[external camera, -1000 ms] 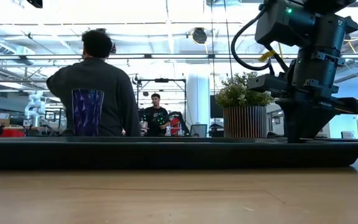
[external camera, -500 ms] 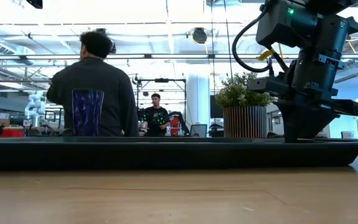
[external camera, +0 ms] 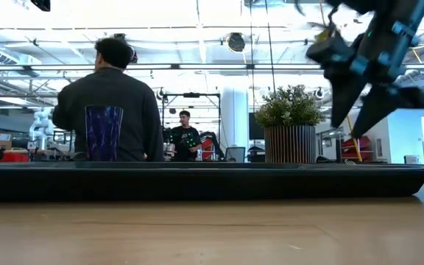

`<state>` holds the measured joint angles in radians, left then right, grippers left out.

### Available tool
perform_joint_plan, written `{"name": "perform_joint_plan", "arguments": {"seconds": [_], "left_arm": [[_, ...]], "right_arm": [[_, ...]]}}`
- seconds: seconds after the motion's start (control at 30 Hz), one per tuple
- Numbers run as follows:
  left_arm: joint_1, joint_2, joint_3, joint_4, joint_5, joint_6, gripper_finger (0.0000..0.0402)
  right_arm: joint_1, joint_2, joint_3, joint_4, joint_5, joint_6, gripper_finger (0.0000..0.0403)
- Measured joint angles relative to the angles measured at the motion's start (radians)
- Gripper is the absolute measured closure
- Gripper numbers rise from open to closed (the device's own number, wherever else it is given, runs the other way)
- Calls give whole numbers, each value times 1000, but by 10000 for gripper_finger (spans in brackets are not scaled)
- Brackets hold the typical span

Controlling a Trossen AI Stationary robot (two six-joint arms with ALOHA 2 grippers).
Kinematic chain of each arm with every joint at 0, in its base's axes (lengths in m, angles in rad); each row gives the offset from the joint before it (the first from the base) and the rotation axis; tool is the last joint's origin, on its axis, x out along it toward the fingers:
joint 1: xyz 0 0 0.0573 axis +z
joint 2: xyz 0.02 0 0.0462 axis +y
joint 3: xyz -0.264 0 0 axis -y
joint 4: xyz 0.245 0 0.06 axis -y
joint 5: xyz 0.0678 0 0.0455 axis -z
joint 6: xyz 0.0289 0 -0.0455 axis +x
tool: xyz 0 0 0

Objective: Pick and place plate/cup/fork/spoon on tray
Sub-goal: Put the blue plate on the black serving tray

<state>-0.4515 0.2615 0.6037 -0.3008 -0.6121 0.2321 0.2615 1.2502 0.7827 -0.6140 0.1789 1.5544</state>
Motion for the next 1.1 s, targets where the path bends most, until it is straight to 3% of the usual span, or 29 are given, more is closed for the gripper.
{"name": "perform_joint_plan", "arguments": {"seconds": [0.33, 0.53, 0.83, 0.93, 1.1], "left_arm": [[0, 0, 0, 16, 0, -1, 392], [0, 0, 0, 43, 0, 45, 392], [0, 0, 0, 50, 0, 61, 392], [0, 0, 0, 49, 0, 61, 392], [0, 0, 0, 48, 0, 53, 392]], "right_arm": [[222, -72, 2, -250, -83, 322, 248], [317, -62, 2, -352, -158, 409, 248], [421, -62, 2, -345, -235, 565, 248], [457, -62, 3, -388, -232, 574, 248], [486, -62, 3, -470, -180, 458, 248]]}}
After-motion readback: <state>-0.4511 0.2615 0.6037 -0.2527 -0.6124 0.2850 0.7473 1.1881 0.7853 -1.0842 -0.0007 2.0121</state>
